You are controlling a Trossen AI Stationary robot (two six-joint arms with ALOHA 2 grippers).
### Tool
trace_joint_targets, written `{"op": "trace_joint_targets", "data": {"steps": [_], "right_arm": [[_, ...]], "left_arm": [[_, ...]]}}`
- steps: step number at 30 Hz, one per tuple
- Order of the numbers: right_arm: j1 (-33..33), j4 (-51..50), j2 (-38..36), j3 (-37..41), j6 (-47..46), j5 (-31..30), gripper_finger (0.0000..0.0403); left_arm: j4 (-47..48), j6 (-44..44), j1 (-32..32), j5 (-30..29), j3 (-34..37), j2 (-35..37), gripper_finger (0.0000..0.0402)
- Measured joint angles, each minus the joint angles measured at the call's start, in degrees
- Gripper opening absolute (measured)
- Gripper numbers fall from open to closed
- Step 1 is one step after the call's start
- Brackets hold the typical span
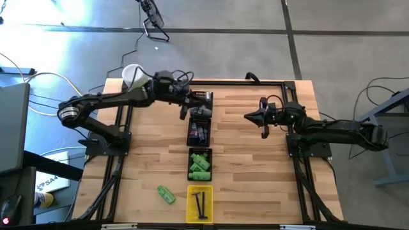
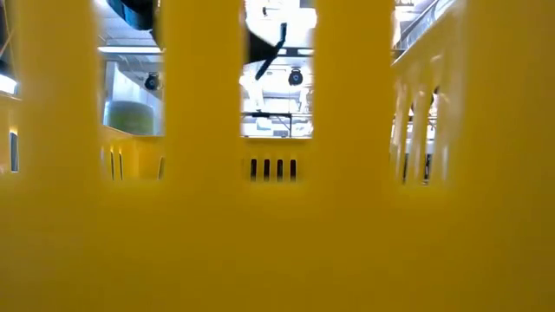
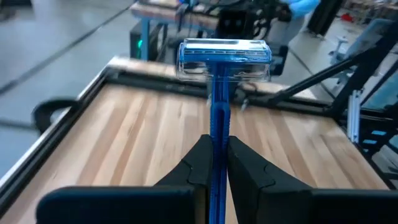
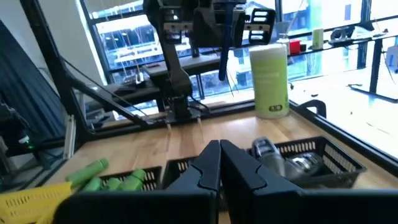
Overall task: Pick & Place Travel size toiletries
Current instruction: Put the blue razor into the yellow bin
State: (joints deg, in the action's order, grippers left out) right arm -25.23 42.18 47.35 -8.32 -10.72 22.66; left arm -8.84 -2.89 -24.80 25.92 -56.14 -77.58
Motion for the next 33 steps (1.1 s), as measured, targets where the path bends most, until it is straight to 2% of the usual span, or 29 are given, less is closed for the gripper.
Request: {"op": "trace_joint_targets", "data": {"steps": [8,14,20,28,33], "right_arm": [[10.1,7.9,7.1,0.0,0.3,-14.0,0.0002],[15.4,18.1,14.9,-0.1,0.4,-21.0,0.0002],[17.1,20.5,21.5,-3.8,0.4,-24.3,0.0002],[17.1,20.2,30.1,-11.1,0.4,-23.8,0.0003],[17.1,20.2,34.4,-14.2,0.4,-23.7,0.0045]], "left_arm": [[-8.7,-0.6,3.6,-1.0,0.0,-5.2,0.0028],[-11.6,-1.9,3.9,-1.0,0.0,-7.1,0.0028],[-12.5,-1.9,3.9,-0.9,0.0,-7.0,0.0028],[-12.6,-1.9,3.9,-0.6,0.0,-7.0,0.0028],[-12.5,-1.9,3.9,1.7,0.0,-7.0,0.0028]]}}
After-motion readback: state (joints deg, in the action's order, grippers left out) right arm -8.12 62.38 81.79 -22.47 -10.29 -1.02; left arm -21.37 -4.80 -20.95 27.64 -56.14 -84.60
